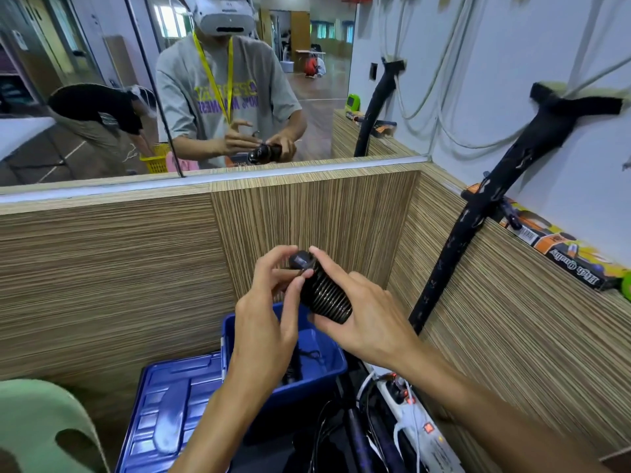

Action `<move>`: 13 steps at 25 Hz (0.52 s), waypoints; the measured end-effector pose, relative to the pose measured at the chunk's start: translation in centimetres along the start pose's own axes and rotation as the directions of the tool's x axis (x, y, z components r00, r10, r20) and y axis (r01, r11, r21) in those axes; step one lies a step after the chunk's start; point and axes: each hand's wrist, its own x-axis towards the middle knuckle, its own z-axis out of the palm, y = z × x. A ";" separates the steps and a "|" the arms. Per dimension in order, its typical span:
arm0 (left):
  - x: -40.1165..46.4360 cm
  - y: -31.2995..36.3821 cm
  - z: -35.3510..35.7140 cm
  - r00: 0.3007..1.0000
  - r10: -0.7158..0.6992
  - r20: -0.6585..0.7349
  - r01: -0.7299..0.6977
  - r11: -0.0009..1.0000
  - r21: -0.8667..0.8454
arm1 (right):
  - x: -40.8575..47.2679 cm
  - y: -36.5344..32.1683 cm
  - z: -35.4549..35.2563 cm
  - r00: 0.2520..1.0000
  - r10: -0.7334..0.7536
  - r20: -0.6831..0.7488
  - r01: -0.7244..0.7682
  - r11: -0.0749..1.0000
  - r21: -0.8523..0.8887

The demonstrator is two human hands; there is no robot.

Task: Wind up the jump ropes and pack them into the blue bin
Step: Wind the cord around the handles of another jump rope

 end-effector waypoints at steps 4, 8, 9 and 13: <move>0.5 -1.3 -0.3 0.988 0.141 -0.055 -0.130 0.977 0.169 | 0.1 -0.1 0.3 1.000 0.007 -0.019 -0.006 1.000 0.014; 0.4 -2.9 0.4 0.980 0.197 -0.027 -0.174 0.915 0.364 | 0.4 0.1 -0.5 0.998 0.027 -0.064 -0.026 1.000 0.014; 0.2 -3.2 0.5 0.980 0.196 -0.017 -0.176 0.911 0.374 | 0.4 0.3 -0.7 0.998 0.032 -0.060 -0.033 0.999 -0.014; 0.2 -3.2 0.7 0.976 0.214 0.043 -0.214 0.894 0.393 | 0.1 0.3 -0.9 0.997 0.072 -0.034 -0.073 0.997 -0.040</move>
